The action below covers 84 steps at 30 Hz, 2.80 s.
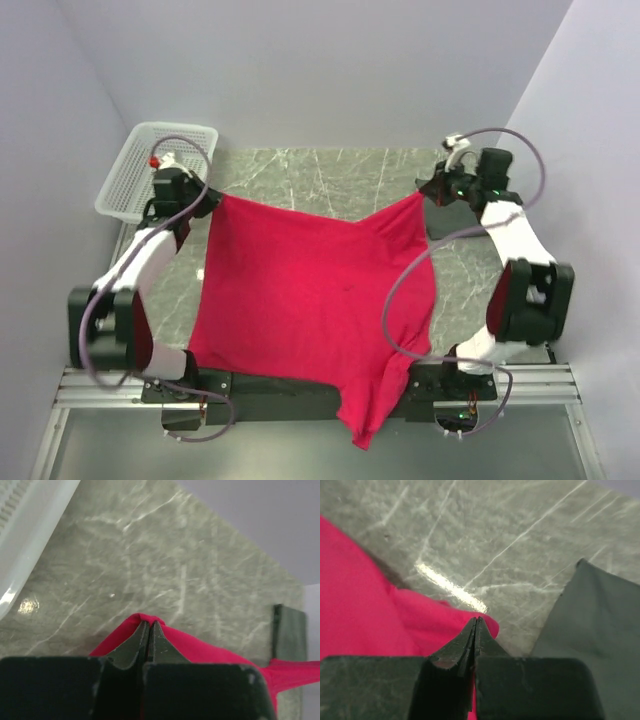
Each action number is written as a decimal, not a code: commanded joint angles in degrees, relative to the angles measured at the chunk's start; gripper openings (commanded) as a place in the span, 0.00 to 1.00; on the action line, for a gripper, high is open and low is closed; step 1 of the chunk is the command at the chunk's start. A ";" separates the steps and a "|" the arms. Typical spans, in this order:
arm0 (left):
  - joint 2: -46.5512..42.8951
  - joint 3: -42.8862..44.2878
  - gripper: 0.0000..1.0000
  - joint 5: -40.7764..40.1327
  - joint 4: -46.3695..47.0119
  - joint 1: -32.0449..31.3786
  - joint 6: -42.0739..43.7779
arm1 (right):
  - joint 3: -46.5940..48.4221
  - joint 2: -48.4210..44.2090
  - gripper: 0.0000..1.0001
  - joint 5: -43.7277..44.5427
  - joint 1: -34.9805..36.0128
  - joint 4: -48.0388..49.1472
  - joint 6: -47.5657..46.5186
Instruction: Fold and stack the t-shirts
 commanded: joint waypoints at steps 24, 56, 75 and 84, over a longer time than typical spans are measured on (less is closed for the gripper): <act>31.46 21.58 0.00 -7.79 3.28 -1.25 5.65 | 32.44 24.90 0.00 9.97 8.27 -1.72 -0.71; 38.14 32.93 0.01 -6.83 0.11 -0.98 10.66 | 32.98 22.18 0.00 8.93 8.80 -1.19 2.37; 34.98 28.00 0.01 -4.01 4.34 -0.89 12.42 | 24.46 14.71 0.00 -0.12 10.47 -5.84 1.05; 35.42 28.80 0.01 -4.01 3.46 -0.80 14.00 | 18.56 10.05 0.00 -1.36 10.55 -8.22 -2.20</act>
